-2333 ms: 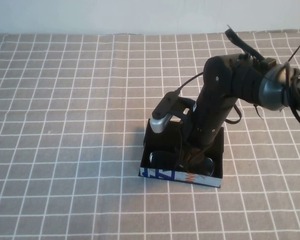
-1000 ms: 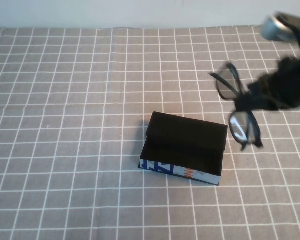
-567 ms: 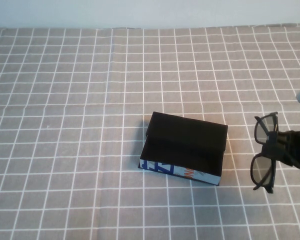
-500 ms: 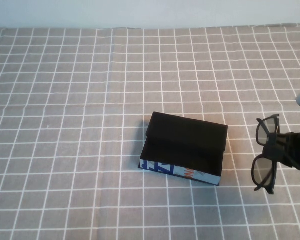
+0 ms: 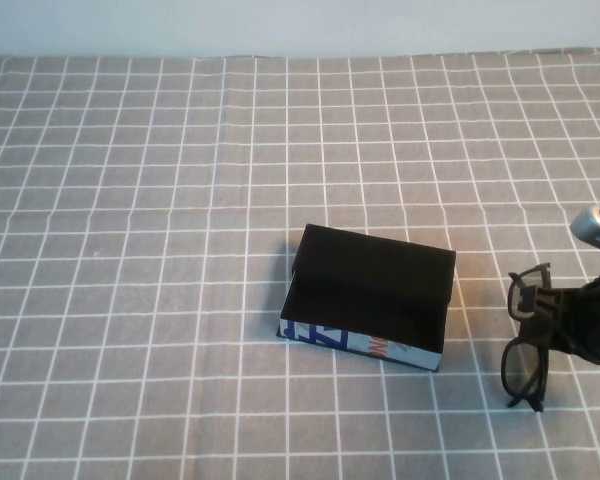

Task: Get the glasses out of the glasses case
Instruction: Place the glasses on the table

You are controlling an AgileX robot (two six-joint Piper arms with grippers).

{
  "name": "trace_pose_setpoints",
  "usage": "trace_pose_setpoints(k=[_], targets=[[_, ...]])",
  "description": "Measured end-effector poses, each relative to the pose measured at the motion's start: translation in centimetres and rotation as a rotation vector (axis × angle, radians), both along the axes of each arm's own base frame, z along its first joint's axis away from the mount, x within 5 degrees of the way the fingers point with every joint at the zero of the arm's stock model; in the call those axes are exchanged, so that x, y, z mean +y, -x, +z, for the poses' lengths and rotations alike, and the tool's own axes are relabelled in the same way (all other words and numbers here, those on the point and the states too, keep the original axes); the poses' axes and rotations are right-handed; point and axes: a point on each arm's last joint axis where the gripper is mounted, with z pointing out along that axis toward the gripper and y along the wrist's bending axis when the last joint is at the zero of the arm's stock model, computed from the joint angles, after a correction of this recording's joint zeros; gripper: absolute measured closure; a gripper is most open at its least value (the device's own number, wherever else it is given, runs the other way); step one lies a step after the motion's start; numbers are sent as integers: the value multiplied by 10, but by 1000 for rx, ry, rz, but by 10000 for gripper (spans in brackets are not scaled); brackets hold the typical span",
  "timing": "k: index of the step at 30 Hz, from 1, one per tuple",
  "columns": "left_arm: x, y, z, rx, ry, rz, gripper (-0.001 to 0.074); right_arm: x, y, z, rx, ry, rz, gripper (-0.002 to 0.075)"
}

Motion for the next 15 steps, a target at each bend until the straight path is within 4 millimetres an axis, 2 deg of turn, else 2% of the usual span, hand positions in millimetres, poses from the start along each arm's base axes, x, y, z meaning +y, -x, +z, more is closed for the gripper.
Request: trace_pose_setpoints(k=[4, 8, 11, 15], targets=[[0, 0, 0, 0, 0, 0, 740, 2, -2, 8, -18, -8, 23, 575], [0, 0, 0, 0, 0, 0, 740, 4, -3, 27, -44, -11, 99, 559], [0, 0, 0, 0, 0, 0, 740, 6, -2, 47, -87, -16, 144, 599], [0, 0, 0, 0, 0, 0, 740, 5, 10, 85, -212, -12, 177, 706]])
